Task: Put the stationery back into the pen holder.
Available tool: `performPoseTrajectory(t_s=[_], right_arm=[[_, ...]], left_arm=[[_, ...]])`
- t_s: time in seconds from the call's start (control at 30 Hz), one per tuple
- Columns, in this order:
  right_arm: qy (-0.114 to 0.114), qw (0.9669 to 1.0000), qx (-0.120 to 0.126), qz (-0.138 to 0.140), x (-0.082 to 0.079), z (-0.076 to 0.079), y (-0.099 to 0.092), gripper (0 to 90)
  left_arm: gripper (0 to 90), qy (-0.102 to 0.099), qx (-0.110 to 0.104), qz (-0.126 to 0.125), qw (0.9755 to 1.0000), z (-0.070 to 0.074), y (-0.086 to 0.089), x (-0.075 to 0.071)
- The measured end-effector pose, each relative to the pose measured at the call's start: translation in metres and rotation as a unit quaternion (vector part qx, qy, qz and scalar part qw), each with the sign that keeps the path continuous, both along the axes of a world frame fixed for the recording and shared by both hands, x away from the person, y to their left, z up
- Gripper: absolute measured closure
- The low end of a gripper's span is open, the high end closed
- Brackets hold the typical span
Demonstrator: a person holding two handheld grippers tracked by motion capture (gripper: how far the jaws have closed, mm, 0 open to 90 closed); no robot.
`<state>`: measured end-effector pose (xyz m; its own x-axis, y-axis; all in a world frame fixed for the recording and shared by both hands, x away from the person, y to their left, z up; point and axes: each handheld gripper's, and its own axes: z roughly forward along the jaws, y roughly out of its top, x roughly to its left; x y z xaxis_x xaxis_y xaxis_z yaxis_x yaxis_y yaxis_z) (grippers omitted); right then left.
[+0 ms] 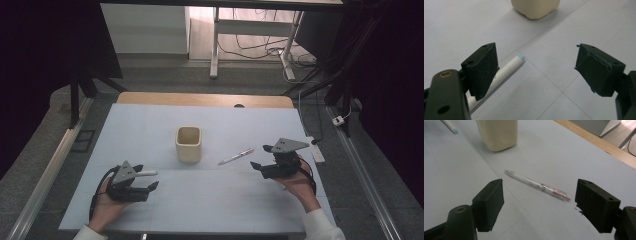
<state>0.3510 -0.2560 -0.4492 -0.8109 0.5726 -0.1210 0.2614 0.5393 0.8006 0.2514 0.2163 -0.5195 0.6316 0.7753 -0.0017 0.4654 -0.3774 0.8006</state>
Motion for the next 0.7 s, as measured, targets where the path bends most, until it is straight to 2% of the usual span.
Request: performPoseTrajectory(t_s=[0.07, 0.27, 0.3, 0.37, 0.47, 0.7], right_arm=[[0.0, 1.0, -0.001, 0.005, 0.002, 0.001, 0.002, 23.6], [0.009, 0.9992, -0.024, 0.03, 0.015, 0.004, 0.012, 24.7], [0.014, 0.9985, -0.035, 0.04, 0.017, 0.004, 0.016, 24.7], [0.009, 0.9976, -0.049, 0.047, 0.018, 0.005, 0.021, 25.2], [0.006, 0.9971, -0.051, 0.056, 0.021, 0.005, 0.026, 26.3], [-0.003, 0.9943, -0.081, 0.069, 0.024, 0.005, 0.038, 27.7]], left_arm=[[18.0, -0.001, 0.0, 0.0, 1.0, 0.0, 0.0, 0.0], [18.2, -0.006, 0.002, -0.003, 1.0, 0.0, -0.001, -0.001], [18.2, -0.009, 0.002, -0.005, 1.0, 0.001, -0.001, -0.001], [18.2, -0.008, 0.003, -0.006, 0.9999, 0.001, -0.002, -0.001], [18.4, -0.011, 0.005, -0.006, 0.9999, 0.001, -0.002, -0.002], [18.5, -0.013, 0.008, -0.007, 0.9999, 0.001, -0.003, -0.002]])
